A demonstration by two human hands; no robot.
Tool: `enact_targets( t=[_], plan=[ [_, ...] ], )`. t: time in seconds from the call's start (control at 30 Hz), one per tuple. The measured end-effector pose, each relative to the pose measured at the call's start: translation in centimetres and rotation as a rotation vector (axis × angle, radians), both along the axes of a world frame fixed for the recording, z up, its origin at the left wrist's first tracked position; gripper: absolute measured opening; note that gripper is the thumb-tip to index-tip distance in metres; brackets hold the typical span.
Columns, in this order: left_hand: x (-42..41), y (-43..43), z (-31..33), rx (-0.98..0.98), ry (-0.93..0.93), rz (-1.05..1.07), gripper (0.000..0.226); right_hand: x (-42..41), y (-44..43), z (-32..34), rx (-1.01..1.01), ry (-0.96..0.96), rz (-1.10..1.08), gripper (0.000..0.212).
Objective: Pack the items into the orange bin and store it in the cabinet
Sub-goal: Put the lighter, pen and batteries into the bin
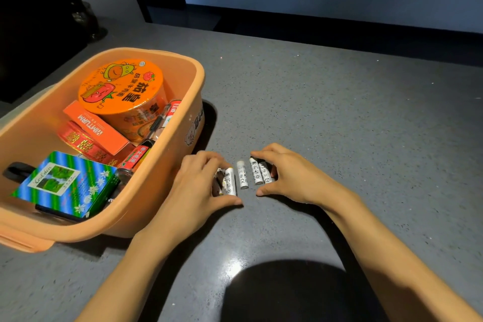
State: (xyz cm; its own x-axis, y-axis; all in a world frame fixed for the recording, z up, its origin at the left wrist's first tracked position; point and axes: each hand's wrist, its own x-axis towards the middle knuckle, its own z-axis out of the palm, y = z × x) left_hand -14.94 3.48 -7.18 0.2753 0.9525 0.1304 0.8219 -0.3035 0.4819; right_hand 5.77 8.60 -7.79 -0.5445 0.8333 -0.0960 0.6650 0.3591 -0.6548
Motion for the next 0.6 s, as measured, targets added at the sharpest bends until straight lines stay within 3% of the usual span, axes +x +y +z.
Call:
enact_targets(
  t=[0.13,0.33,0.6],
  plan=[
    [0.2,1.4,-0.3,-0.058,0.001,0.023,0.059,-0.2,0.1,0.1,0.018,0.000,0.002,0.062],
    [1.0,2.7,-1.3,-0.105,0.093,-0.015,0.075,-0.4,0.1,0.1,0.009,0.011,0.006,0.062],
    [1.5,2.8,-0.7,-0.076,-0.008,-0.056,0.056,-0.3,-0.5,0.9,0.029,0.013,-0.041,0.059]
  ],
)
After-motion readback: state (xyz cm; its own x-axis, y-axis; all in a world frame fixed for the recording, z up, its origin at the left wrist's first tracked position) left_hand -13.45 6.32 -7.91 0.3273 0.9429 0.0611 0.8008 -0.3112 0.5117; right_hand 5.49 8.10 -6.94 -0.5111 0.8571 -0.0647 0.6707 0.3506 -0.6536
